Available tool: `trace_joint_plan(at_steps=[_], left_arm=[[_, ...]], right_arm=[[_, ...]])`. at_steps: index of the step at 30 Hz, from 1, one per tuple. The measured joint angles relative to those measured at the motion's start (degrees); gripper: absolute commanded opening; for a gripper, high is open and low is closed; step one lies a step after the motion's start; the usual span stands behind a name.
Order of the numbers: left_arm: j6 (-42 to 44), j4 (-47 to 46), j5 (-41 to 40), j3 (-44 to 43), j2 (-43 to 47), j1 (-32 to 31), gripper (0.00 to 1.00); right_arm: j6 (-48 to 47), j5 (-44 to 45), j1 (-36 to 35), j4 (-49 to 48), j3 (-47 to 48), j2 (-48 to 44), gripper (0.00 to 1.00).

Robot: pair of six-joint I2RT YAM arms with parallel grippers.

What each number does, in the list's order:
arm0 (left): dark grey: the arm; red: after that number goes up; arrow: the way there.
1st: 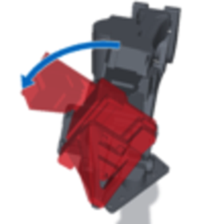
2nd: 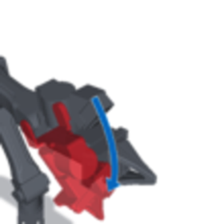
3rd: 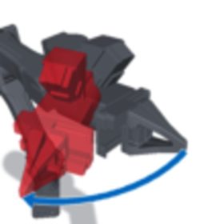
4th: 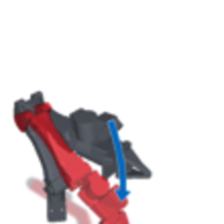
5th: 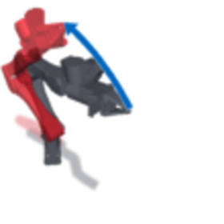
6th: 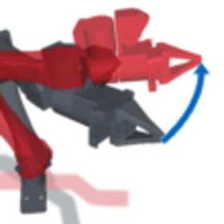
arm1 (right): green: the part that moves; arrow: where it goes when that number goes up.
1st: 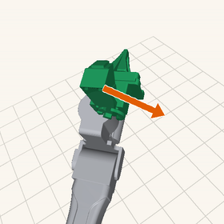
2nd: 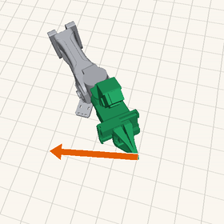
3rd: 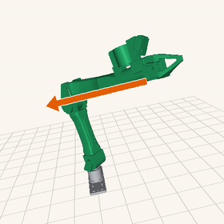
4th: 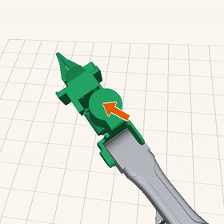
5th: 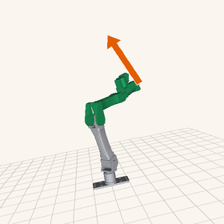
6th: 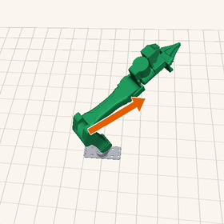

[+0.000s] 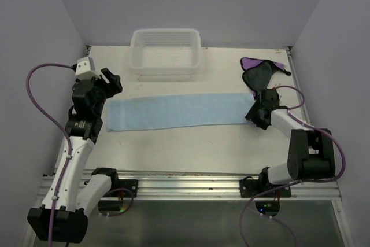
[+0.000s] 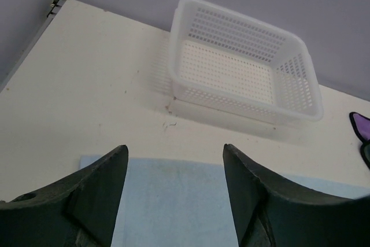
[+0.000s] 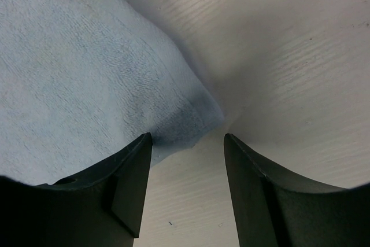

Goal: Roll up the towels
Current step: Fold the towel

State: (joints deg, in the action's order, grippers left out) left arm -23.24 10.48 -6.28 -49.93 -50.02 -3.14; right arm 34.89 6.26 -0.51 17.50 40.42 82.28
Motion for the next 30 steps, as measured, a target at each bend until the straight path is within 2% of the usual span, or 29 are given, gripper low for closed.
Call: trace_joint_plan(at_steps=[9, 12, 16, 21, 24, 30], left_arm=[[4.17, -0.17, -6.62, 5.53, 1.81, -3.85, 0.74], [5.51, -0.11, -8.98, 6.67, 2.47, -5.38, 0.75], [6.54, -0.13, -10.51, 6.71, 2.67, -6.05, 0.75], [6.99, -0.15, -11.15, 6.71, 3.06, -6.23, 0.75], [7.28, -0.15, -11.15, 6.71, 3.06, -6.29, 0.76], [7.45, -0.15, -11.13, 6.71, 3.30, -6.29, 0.76]], right_arm=[[0.11, 0.17, 0.11, -3.13, 0.04, 1.68, 0.48], [0.11, 0.17, 0.11, -4.04, 0.57, 2.60, 0.42], [0.22, 0.15, 0.13, -5.16, 1.03, 3.63, 0.27], [0.31, 0.04, 0.59, -4.79, 0.94, 3.58, 0.14], [0.28, 0.00, 1.29, -4.55, 0.81, 3.37, 0.02], [-0.02, 0.39, 1.79, -1.20, 0.79, 1.44, 0.00]])
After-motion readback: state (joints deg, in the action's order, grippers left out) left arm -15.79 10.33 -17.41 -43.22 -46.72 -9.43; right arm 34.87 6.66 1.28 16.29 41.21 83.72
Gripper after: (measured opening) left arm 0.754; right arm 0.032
